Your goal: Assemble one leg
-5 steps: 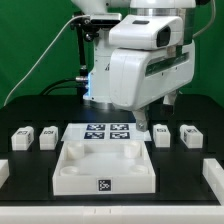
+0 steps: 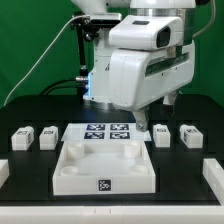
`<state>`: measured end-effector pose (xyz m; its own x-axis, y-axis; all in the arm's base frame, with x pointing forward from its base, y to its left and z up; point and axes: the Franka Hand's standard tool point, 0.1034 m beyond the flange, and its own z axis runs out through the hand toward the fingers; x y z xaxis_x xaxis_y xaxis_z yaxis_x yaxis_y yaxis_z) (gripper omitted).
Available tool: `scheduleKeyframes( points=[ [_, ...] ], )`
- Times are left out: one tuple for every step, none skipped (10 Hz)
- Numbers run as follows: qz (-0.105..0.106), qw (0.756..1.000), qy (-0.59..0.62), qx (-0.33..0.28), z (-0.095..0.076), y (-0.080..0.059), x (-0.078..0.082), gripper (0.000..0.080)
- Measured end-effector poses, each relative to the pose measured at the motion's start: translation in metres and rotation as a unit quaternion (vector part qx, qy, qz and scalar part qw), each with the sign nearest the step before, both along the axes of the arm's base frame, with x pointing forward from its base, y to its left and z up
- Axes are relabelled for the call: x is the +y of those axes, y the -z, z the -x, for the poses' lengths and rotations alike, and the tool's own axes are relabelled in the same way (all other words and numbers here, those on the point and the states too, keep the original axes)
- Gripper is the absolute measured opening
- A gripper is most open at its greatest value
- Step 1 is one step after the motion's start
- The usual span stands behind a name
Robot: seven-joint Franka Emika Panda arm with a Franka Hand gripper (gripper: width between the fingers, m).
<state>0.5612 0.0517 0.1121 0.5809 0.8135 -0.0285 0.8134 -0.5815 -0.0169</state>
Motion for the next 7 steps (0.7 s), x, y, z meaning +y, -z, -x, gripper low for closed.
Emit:
scheduleKeyframes(
  points=[
    [0.000, 1.000, 0.000, 0.000, 0.0000, 0.0000, 0.0000, 0.0650],
    [0.000, 1.000, 0.000, 0.000, 0.0000, 0.0000, 0.0000, 0.0650],
    [0.000, 1.000, 0.000, 0.000, 0.0000, 0.0000, 0.0000, 0.0650],
    [0.000, 1.000, 0.000, 0.000, 0.0000, 0.0000, 0.0000, 0.0650],
    [0.000, 1.000, 0.000, 0.000, 0.0002, 0.0002, 0.0000, 0.0650],
    [0.000, 1.000, -0.007, -0.001, 0.0017, 0.0018, -0.0002, 0.0650],
    [-0.003, 0.999, -0.035, -0.010, 0.0100, 0.0087, -0.0001, 0.0650]
  ],
)
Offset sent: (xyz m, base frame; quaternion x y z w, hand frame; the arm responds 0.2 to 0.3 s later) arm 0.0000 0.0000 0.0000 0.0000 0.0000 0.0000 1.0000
